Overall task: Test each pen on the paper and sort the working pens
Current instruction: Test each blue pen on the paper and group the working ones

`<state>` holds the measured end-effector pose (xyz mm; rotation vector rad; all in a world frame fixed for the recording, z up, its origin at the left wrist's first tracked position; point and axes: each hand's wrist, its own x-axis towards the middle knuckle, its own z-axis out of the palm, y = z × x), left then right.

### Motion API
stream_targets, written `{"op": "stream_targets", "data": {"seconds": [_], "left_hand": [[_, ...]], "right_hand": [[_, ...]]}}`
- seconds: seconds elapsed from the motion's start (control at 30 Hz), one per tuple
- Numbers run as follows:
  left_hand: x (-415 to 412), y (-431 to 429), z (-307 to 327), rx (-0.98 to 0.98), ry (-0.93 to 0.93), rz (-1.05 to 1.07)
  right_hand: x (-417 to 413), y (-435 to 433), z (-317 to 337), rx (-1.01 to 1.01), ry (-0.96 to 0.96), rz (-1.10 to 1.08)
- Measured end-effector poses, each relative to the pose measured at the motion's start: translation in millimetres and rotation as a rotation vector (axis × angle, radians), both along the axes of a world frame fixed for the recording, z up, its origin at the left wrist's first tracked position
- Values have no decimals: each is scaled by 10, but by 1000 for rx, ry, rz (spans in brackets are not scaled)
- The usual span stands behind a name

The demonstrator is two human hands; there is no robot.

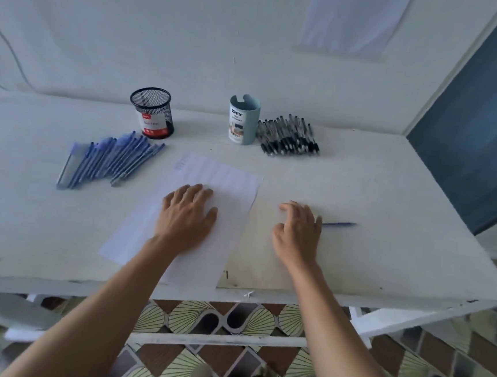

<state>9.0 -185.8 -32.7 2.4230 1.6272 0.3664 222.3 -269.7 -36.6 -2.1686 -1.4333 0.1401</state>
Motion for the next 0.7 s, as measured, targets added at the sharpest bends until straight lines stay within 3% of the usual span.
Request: {"op": "stream_targets", "data": {"seconds": [0.13, 0.3, 0.6, 0.7], "left_hand": [[-11, -1, 0, 4, 9, -9], [-6, -21, 13, 8, 10, -1], [-28, -11, -18, -3, 6, 0], [-28, -4, -31, -19, -30, 19]], "right_hand": [[39, 59, -70, 136, 28, 57], [147, 99, 23, 97, 119, 156], [-14, 346, 163, 115, 21, 149], [-245, 586, 306, 71, 125, 226]]}}
